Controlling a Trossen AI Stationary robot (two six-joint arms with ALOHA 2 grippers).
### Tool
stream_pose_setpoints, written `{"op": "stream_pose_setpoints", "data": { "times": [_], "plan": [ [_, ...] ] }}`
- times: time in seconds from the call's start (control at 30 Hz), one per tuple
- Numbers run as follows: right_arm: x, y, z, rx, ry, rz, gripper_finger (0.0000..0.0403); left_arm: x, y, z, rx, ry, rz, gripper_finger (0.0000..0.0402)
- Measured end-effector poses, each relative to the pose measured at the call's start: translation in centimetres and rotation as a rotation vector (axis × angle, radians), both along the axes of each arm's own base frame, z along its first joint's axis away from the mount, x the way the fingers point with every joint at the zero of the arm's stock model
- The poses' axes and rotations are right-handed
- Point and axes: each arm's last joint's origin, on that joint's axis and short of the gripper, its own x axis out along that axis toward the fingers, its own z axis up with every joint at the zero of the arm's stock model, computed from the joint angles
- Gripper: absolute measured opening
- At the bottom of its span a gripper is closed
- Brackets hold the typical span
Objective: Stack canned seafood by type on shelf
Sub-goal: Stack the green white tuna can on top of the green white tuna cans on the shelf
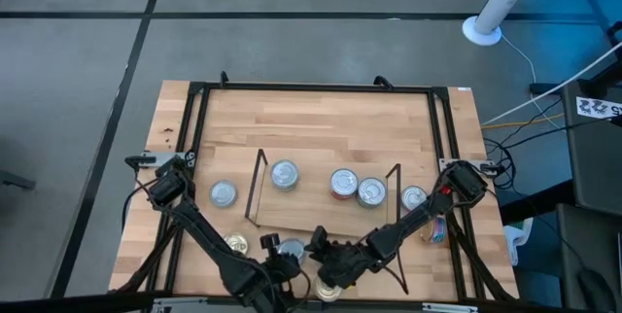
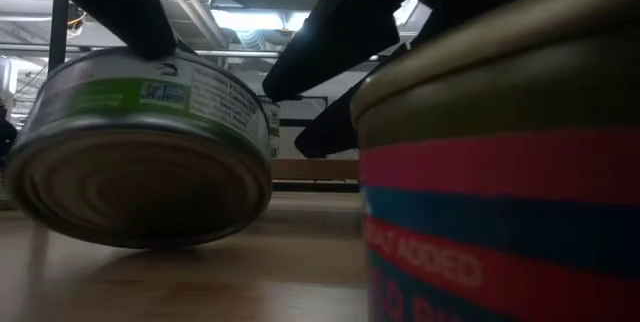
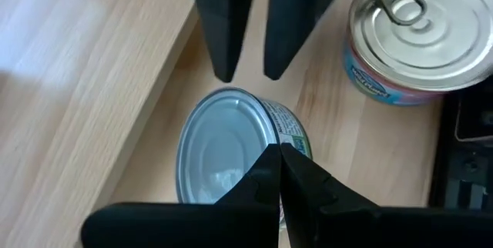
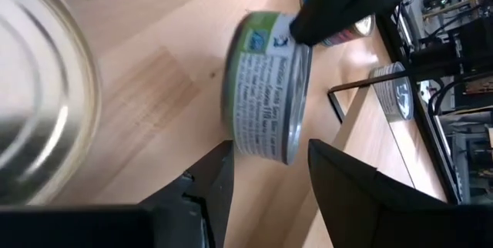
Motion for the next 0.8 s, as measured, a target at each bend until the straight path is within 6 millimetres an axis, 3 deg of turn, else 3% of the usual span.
{"op": "stream_pose_setpoints", "data": {
  "times": [0.43, 0.8],
  "plan": [
    [0.0, -0.1, 0.0, 0.010, -0.002, -0.011, 0.0168, 0.4, 0.5, 0.0, -0.026, -0.009, 0.045, 0.0000],
    [0.0, -0.1, 0.0, 0.010, -0.002, -0.010, 0.0168, -0.1, 0.9, 2.4, -0.055, -0.042, 0.036, 0.0000]
  ]
}}
